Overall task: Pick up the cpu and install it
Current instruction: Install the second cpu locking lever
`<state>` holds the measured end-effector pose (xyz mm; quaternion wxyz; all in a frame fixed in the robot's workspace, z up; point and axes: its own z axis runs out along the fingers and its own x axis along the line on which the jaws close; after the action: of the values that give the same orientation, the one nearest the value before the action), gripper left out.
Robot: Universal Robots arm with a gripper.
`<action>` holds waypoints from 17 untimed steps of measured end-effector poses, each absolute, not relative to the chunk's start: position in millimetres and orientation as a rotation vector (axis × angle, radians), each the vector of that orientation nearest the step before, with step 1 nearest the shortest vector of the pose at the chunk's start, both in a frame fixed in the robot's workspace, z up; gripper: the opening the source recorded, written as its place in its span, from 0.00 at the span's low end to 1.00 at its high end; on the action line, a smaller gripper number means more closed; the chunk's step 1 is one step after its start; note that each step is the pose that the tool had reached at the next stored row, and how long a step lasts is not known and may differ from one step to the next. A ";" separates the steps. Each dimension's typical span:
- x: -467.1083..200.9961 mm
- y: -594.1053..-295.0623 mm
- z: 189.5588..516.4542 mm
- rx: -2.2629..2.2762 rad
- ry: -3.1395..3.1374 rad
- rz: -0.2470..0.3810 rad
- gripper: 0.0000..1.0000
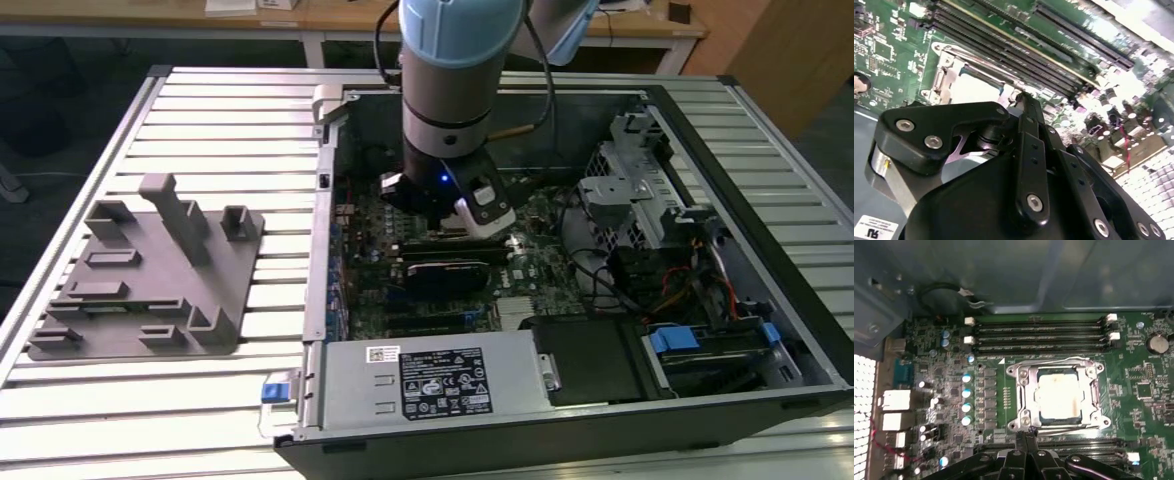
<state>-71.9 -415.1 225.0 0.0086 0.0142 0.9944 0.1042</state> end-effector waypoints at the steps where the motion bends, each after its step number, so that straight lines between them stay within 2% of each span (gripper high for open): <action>1: -70.6 -413.5 225.0 0.045 3.107 0.325 0.11; 17: -38.4 -390.2 223.5 0.045 3.110 0.312 0.11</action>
<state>-38.4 -390.2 223.5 0.0077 0.0144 0.9949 0.0997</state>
